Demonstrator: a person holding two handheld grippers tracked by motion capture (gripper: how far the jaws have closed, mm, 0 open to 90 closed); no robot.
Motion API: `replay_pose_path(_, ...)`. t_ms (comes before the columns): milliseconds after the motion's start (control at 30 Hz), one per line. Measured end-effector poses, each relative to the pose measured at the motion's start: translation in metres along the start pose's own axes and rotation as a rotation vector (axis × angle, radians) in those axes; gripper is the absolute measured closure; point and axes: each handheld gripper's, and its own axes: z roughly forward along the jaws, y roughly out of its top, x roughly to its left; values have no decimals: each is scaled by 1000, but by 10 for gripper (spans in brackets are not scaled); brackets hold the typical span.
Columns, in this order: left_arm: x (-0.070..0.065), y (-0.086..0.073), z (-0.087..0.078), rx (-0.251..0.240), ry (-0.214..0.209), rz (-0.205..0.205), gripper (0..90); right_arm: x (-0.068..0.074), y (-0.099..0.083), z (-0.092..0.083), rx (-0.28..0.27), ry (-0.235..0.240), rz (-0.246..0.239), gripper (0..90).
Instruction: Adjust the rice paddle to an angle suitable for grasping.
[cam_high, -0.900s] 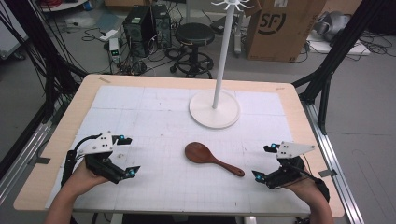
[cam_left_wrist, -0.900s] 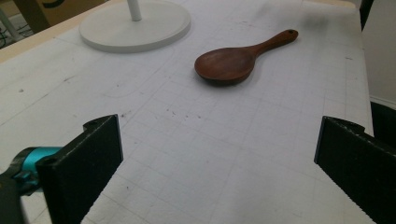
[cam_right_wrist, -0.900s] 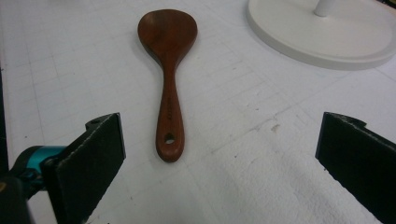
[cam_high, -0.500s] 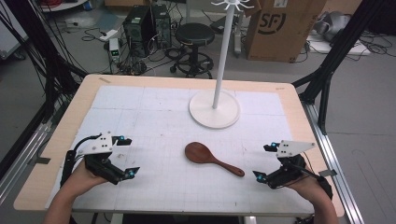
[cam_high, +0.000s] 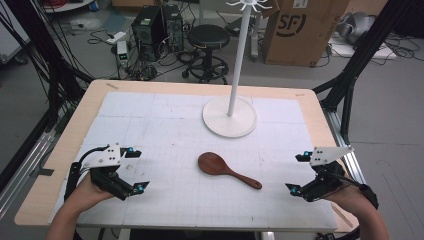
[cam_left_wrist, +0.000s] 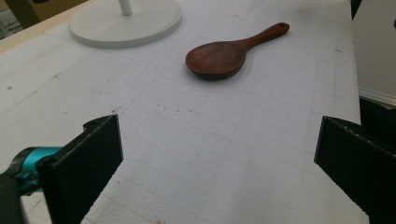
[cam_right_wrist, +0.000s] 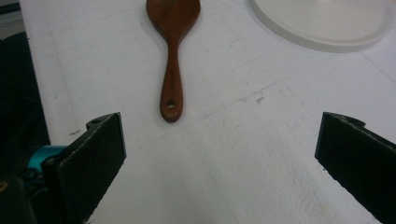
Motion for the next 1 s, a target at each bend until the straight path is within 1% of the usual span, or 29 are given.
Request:
replay_pose_path(33, 0, 0, 0, 2, -1, 2, 17, 0, 1, 0, 3, 12, -1, 6)
replay_pose_path(67, 0, 0, 0, -2, 1, -5, 17, 0, 3, -1, 10, 18, -2, 6)
replay_pose_path(100, 0, -1, 0, 2, 0, -1, 17, 0, 5, -1, 20, 29, -3, 6)
replay_pose_path(167, 1, -1, 0, 2, 1, -1, 17, -1, 8, -2, 29, 34, -13, 6)
replay_pose_path(200, 1, -1, 0, 2, -1, -3, 17, -2, 10, -2, 41, 42, -10, 6)
replay_pose_path(367, 1, -2, 0, 1, 1, -4, 17, -3, 18, -2, 81, 52, -30, 6)
replay_pose_path(500, 1, -2, 1, 14, -1, -1, 17, -2, 25, 0, 101, 64, -37, 6)
replay_pose_path(567, 0, -2, 3, 20, -2, -3, 17, -1, 28, 3, 121, 71, -39, 6)
replay_pose_path(767, 0, -3, 4, 28, -4, -1, 17, 4, 38, 19, 211, 76, -91, 7)
replay_pose_path(800, 0, -3, 4, 28, -4, -1, 17, 4, 39, 22, 217, 77, -102, 7)
replay_pose_path(867, 1, -3, 4, 30, -5, 2, 17, 6, 42, 29, 245, 82, -117, 7)
replay_pose_path(900, 1, -3, 4, 30, -5, 2, 17, 6, 42, 29, 245, 82, -117, 7)
replay_pose_path(933, 1, -3, 4, 32, -6, 2, 17, 8, 44, 37, 277, 85, -128, 7)
replay_pose_path(1000, 1, -3, 5, 34, -8, 2, 17, 8, 45, 44, 311, 94, -140, 7)
